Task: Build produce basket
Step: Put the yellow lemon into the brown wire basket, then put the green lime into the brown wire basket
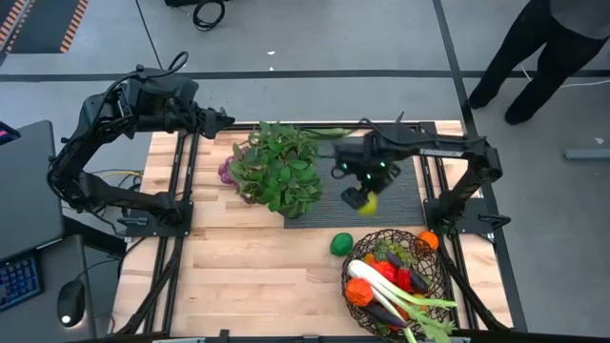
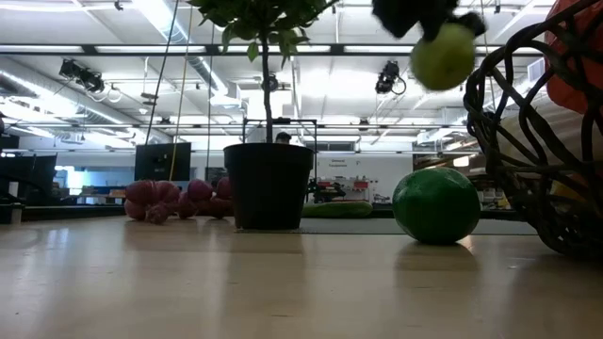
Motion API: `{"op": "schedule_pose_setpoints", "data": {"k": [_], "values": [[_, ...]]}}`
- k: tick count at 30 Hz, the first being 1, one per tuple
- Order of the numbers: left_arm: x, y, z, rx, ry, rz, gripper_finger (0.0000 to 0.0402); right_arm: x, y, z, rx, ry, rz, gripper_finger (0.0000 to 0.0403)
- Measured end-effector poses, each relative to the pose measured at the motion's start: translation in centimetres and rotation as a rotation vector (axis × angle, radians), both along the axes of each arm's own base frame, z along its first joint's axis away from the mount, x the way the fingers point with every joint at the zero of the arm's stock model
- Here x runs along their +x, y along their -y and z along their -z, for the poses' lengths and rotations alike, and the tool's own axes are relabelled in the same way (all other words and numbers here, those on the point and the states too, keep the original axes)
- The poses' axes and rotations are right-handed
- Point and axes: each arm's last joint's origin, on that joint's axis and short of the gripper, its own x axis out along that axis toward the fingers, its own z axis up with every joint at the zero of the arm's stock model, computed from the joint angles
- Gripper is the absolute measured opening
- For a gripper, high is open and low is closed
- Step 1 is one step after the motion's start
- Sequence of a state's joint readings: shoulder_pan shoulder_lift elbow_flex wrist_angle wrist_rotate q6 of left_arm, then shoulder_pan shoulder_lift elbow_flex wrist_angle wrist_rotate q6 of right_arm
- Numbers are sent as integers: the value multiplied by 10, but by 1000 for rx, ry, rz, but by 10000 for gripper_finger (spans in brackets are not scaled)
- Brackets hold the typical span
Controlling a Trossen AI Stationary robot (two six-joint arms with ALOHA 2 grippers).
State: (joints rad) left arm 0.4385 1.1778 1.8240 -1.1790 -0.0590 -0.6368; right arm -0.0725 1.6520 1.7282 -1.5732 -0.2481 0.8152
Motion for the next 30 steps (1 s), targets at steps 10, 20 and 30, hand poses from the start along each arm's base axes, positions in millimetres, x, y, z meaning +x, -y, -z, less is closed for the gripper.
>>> {"op": "schedule_pose_setpoints", "data": {"k": [10,20,30], "values": [[0,0,0,67,-39,46,288,-14,-79,-10,254,-96,11,292],[1,0,1,129,-77,112,288,-31,-128,-10,297,-238,71,297],[1,1,1,119,-74,135,288,-42,-151,-9,198,-264,146,374]]}}
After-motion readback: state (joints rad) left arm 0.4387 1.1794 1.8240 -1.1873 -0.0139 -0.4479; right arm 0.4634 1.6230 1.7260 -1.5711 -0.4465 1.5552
